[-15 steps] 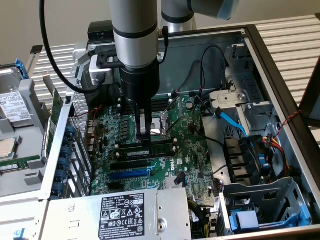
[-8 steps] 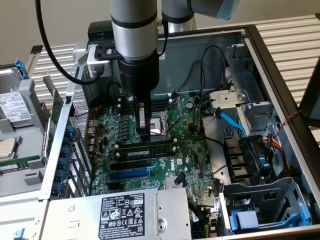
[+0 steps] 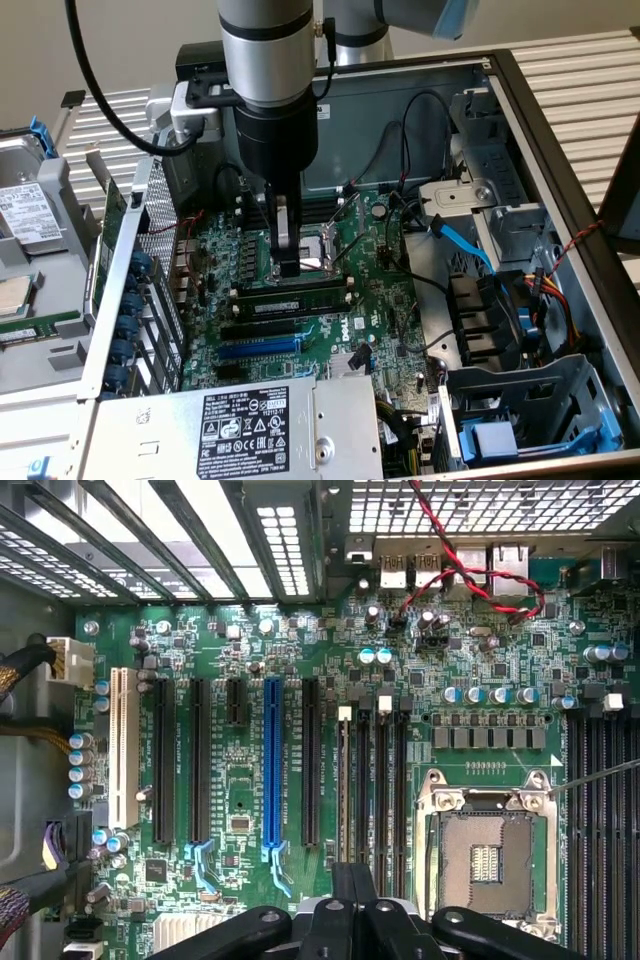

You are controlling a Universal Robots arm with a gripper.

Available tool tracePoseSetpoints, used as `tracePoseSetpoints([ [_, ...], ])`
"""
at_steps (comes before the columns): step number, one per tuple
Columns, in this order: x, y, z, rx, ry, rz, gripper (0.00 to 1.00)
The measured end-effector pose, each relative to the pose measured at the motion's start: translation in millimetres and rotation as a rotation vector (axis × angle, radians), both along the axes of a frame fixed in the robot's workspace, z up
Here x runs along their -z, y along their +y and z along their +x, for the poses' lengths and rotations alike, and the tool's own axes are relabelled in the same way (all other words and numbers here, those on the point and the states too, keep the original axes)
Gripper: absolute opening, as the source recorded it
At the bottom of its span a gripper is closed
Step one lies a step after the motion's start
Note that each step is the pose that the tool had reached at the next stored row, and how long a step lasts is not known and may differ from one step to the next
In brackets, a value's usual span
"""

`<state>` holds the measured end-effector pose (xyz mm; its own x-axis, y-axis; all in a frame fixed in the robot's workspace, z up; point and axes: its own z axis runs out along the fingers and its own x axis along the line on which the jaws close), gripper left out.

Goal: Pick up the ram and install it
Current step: 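Press down the ram until it locks into place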

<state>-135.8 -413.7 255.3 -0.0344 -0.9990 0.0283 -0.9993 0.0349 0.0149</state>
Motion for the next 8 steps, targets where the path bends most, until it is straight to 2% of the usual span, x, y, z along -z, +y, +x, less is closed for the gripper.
tracePoseSetpoints([
  [8, -0.5, 0.0, 0.0, 0.000, 0.0001, 0.0012, 0.11],
])
